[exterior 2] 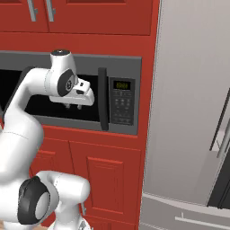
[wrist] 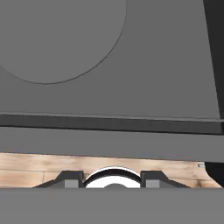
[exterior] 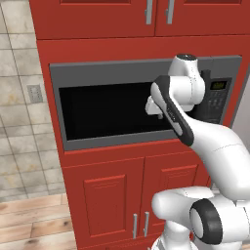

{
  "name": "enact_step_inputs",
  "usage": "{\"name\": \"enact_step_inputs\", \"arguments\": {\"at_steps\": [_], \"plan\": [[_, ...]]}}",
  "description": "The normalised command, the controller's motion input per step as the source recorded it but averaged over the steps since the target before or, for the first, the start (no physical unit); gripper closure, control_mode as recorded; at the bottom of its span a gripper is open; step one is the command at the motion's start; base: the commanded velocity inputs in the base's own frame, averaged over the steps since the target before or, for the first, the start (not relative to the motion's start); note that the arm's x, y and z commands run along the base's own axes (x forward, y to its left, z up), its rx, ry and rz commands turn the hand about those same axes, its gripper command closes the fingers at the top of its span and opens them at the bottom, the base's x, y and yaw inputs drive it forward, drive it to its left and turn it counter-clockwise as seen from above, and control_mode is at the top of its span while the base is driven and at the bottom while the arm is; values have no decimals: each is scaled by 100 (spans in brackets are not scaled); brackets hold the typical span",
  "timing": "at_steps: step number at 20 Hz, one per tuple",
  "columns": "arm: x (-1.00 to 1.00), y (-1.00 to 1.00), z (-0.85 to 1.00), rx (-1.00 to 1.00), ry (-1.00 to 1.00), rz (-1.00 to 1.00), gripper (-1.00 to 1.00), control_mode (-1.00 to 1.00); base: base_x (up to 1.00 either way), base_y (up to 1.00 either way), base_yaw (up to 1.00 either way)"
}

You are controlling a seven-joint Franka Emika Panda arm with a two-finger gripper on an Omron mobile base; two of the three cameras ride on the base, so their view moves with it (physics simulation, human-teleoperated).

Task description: Place the sponge inside the microwave to prepare for sanitizing.

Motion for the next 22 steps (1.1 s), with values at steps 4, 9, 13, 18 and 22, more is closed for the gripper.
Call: {"name": "enact_step_inputs", "arguments": {"at_steps": [4,9,13,18,22], "plan": [[-10,0,0,0,0,0,-100,-100,0,0,0],[-39,-4,0,0,-10,0,-100,-100,0,0,0],[-54,-9,0,0,-22,0,-100,-100,0,0,0],[-51,-8,0,0,-18,0,-100,-100,0,0,0],[-37,-10,0,0,-13,0,-100,-100,0,0,0]]}}
